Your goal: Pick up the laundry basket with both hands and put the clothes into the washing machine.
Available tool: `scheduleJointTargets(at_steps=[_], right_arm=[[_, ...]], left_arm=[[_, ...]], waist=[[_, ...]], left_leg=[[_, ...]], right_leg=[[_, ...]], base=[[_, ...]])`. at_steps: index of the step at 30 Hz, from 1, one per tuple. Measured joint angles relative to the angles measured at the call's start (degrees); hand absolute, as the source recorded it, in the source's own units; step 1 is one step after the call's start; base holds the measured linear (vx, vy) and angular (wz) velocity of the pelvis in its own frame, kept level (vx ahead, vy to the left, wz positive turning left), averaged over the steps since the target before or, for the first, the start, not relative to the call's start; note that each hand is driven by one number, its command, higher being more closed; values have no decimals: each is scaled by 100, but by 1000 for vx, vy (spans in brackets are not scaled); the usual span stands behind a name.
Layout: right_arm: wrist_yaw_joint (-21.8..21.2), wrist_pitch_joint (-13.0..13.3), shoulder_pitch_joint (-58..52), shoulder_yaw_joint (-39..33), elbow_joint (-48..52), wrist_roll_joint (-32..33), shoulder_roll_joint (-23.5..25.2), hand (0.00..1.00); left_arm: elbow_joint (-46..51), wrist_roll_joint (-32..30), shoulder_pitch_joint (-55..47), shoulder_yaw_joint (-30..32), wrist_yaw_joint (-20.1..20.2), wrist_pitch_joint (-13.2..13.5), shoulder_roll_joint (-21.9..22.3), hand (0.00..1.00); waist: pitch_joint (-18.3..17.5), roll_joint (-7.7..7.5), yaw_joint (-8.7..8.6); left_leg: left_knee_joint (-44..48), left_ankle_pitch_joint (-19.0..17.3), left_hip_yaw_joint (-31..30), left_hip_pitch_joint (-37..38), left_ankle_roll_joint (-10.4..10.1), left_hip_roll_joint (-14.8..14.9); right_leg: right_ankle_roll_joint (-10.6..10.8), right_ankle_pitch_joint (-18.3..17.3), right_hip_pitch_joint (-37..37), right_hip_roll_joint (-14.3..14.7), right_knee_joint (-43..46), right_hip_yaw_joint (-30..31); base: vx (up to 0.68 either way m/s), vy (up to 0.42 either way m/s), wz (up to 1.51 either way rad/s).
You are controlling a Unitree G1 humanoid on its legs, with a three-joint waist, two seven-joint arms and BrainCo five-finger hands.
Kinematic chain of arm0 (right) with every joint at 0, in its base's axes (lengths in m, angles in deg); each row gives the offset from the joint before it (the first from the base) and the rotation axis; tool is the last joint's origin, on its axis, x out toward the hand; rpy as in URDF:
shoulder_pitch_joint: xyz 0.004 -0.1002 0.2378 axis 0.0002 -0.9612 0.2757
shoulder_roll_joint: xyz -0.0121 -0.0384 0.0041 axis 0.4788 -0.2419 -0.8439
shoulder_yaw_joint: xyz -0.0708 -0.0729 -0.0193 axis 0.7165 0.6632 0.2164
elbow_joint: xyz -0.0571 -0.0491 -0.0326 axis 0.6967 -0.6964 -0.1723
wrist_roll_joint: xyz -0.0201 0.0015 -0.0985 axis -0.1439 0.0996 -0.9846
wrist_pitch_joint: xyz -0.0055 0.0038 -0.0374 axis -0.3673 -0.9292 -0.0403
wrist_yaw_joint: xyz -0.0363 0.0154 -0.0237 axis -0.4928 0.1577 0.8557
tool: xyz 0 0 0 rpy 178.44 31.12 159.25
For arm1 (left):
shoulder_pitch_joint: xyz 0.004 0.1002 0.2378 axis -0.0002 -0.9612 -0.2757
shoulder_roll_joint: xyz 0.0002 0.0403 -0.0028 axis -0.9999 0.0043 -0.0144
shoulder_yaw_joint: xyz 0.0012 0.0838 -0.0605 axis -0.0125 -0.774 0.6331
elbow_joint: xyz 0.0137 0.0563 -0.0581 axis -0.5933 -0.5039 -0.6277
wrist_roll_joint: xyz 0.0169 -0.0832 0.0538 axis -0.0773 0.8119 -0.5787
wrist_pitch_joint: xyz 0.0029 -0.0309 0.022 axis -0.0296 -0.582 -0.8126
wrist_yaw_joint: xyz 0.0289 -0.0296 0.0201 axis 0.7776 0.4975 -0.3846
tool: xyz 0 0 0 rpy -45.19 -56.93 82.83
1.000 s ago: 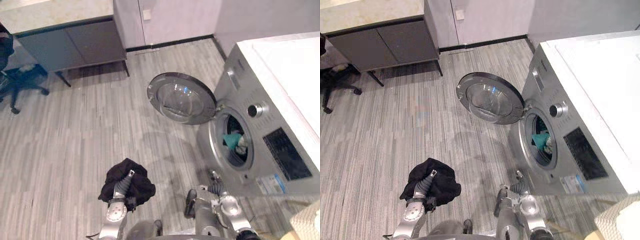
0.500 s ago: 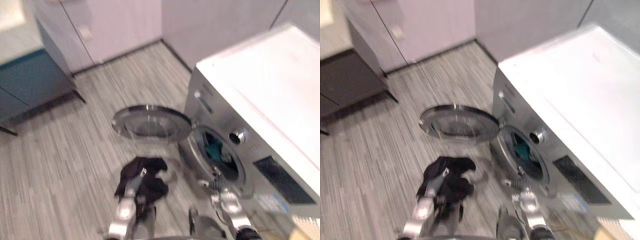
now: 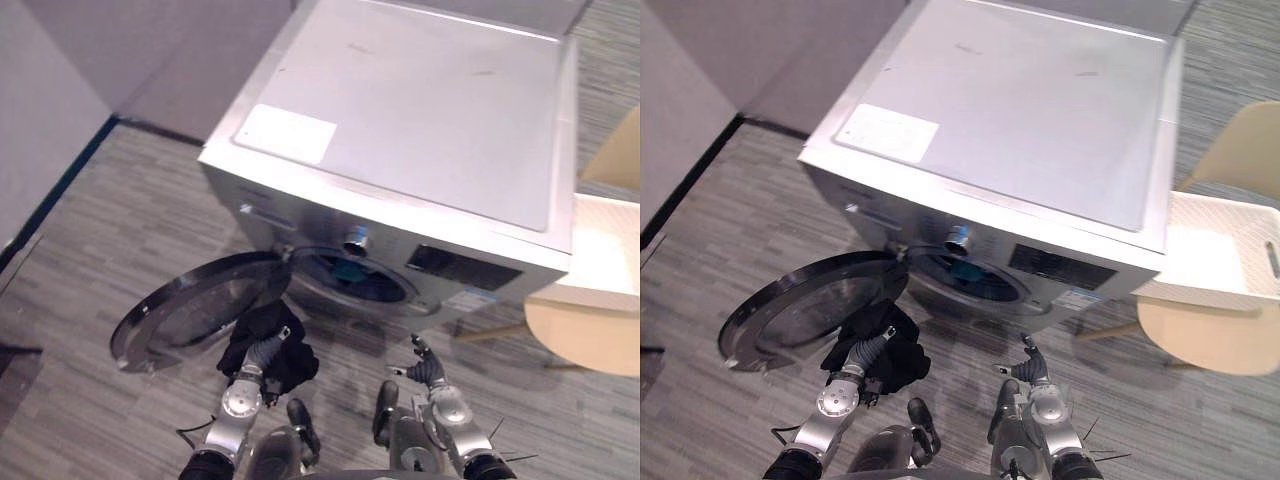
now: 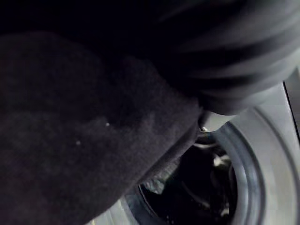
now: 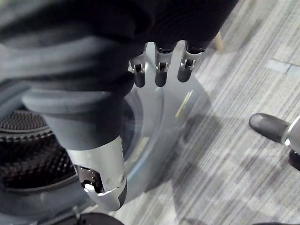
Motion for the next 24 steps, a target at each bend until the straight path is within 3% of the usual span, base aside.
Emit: scheduleJointTargets(at_steps=[2, 4, 9, 10, 11, 12, 15, 17, 20, 24], right_arm=[[6, 2, -49, 36, -24, 87, -127, 0], [13, 2, -59, 89, -28, 124, -365, 0], [26, 0, -42, -69, -40, 147, -417, 0], [31, 5, 40, -54, -26, 147, -433, 0], [32, 10, 104, -57, -47, 145, -445, 0], [67, 14, 178, -73, 16, 152, -361, 0], [149, 0, 225, -126, 238, 216, -249, 0], [173, 2, 257, -124, 526, 283, -168, 0], [301, 11, 365, -171, 1129, 451, -125, 0], [428, 13, 714, -163, 1606, 610, -66, 0]], left_arm=[[-2, -147, -3, -4, 87, 0, 42, 100], [-39, -177, -81, -4, 86, 1, 160, 100], [-285, -170, 22, 1, 61, 2, 181, 100], [-338, -165, 45, -5, 43, 4, 184, 100], [-383, -166, 96, -14, 42, 10, 158, 100], [-512, -166, 318, -26, 25, -22, 155, 100], [-365, -168, 760, -46, -175, -61, 175, 100], [-51, -166, 868, -32, -297, -63, 163, 100], [282, -164, 1178, 10, -484, -81, 168, 100], [592, -170, 1656, 18, -614, -126, 178, 100]], waist=[[30, 48, 22], [132, 246, 7], [242, 164, 36], [229, 270, 39], [298, 253, 34], [396, 89, 10], [764, 33, 26], [970, 41, 31], [1091, -1, 29], [1293, -69, 44]], left_leg=[[1210, -97, -164, -401, -14, 394], [2267, -105, -998, -829, -115, 552], [1153, -274, -2177, -937, -189, 4], [495, -18, -2253, -858, -375, -16], [469, -34, -2195, -846, -249, 1], [620, -90, -1943, -935, -159, -160], [1459, -245, -1700, -1438, -50, -292], [2068, -537, -1597, -1679, 19, -203], [3232, -1285, -1520, -2533, 222, 32], [4383, -1724, -1566, -3564, 206, 305]], right_leg=[[-38, -46, 68, 164, -17, 259], [-78, -42, 162, 340, 1, 586], [15, -7, 3, 312, 45, 1320], [182, -28, -179, 373, 226, 1525], [259, -84, -279, 385, 359, 1623], [348, -142, -547, 221, 654, 1783], [478, -235, -1042, -19, 1295, 1942], [514, -402, -1308, -29, 1777, 1985], [619, -888, -2266, 10, 2955, 2083], [569, -1222, -3345, 27, 4049, 2130]], base=[[50, -167, -75], [85, -69, -79], [88, 98, -77], [74, 212, -95], [40, 258, -87], [12, 265, -43], [-49, 204, -20], [-107, 125, -29], [-146, 62, -20], [-194, -4, -12]])
